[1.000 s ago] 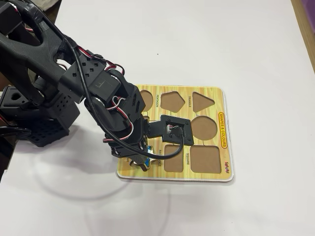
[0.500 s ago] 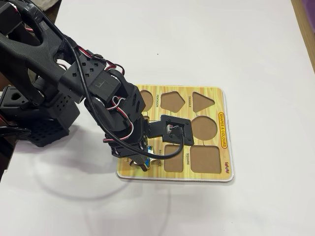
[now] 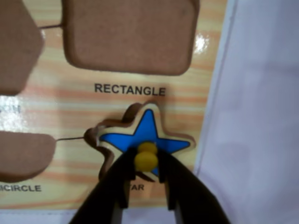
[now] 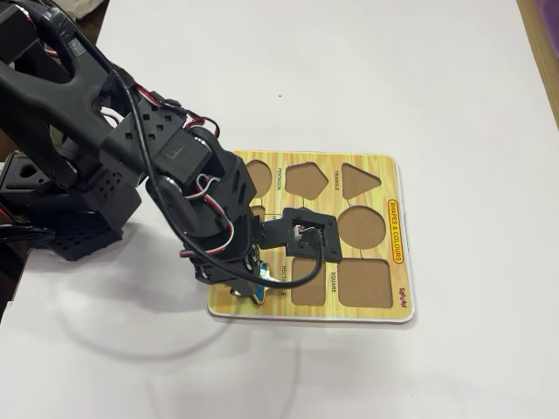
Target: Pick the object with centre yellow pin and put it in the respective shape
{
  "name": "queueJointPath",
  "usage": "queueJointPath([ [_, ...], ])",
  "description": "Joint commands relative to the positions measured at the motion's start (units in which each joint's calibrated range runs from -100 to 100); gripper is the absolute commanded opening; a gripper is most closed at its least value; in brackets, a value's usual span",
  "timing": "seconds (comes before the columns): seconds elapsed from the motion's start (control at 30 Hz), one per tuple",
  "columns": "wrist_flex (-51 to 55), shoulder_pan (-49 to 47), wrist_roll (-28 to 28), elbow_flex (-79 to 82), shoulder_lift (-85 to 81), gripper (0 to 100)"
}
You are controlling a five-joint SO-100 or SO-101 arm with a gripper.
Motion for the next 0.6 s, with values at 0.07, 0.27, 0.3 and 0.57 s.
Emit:
queueJointPath([
  [0.07, -0.69, 1.79, 1.7, 0.9, -1.45, 1],
  [0.27, -0.61, 1.7, 1.22, 1.53, -1.54, 1],
  [0.3, -0.61, 1.6, 1.17, 2.07, -1.54, 1],
  [0.57, -0.61, 1.21, 1.17, 3.06, -1.62, 1],
])
